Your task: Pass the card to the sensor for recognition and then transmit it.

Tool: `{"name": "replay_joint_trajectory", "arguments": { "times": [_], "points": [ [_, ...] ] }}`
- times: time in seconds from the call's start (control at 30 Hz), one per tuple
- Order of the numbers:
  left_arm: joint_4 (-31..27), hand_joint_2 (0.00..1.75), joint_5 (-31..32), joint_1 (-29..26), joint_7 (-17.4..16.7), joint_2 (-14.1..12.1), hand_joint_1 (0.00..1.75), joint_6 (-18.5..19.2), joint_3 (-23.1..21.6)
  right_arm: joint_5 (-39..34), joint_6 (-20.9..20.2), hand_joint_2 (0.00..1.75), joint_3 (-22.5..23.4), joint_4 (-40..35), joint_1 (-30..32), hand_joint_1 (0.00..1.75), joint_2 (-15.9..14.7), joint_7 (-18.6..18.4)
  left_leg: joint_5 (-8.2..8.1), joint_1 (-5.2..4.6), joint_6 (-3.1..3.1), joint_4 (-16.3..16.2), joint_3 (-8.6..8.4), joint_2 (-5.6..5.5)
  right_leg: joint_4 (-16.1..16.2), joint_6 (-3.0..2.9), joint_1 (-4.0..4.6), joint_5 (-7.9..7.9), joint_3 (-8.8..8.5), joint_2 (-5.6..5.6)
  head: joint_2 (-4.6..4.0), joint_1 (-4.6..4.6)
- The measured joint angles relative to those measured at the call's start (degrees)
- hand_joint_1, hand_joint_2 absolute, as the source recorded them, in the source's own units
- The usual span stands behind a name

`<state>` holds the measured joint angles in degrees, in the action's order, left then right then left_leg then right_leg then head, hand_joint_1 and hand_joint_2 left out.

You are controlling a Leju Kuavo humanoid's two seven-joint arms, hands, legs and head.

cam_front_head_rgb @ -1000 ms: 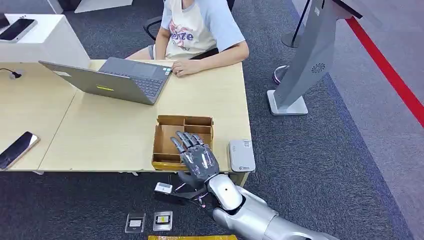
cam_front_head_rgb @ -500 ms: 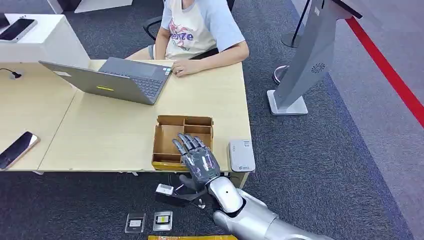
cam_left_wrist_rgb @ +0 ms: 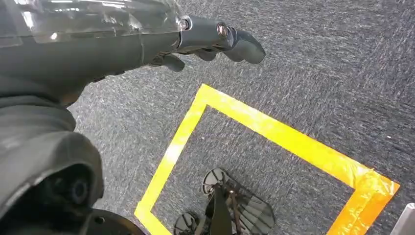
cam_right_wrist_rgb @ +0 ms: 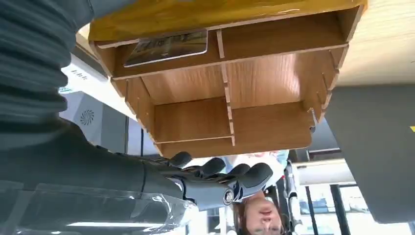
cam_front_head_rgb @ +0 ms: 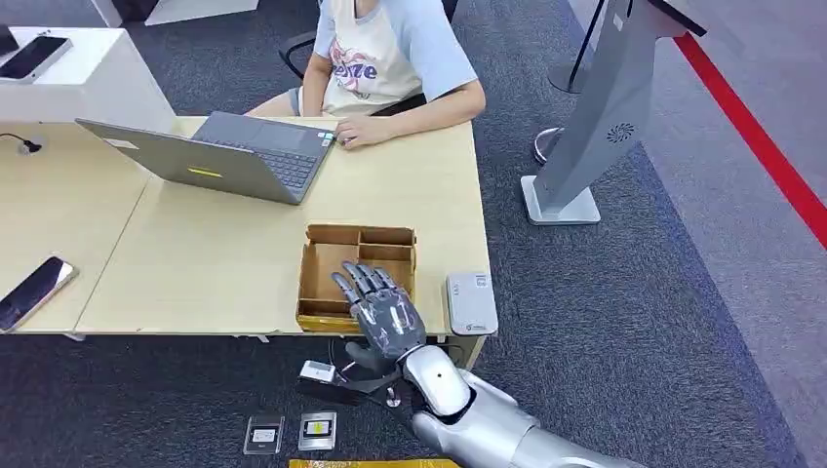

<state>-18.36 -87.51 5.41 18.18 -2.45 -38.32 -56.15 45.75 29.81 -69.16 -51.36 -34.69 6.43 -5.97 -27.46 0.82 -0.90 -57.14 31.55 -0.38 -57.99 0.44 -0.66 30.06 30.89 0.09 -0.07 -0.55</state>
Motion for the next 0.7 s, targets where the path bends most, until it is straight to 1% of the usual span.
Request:
{"name": "replay_joint_trajectory", "arguments": {
  "times": [0.57,0.7],
  "points": [
    [0.00,0.00,-0.48,0.02,-0.07,0.00,0.00,0.00,0.00,0.02,-1.01,1.75,-0.11,4.44,-0.04,0.00,2.53,0.92,0.00,0.00,0.00,0.00,0.00,0.00,0.00,0.00,0.00,0.00,0.00,0.00,0.02,0.00],
    [0.00,0.00,-0.53,0.02,-0.07,0.02,0.00,0.00,0.00,0.02,-1.11,1.75,-0.17,5.18,-0.06,0.00,2.71,0.98,0.00,0.00,0.00,0.00,0.01,0.00,0.00,0.00,0.00,0.00,0.00,0.00,0.00,0.00]
  ]
}}
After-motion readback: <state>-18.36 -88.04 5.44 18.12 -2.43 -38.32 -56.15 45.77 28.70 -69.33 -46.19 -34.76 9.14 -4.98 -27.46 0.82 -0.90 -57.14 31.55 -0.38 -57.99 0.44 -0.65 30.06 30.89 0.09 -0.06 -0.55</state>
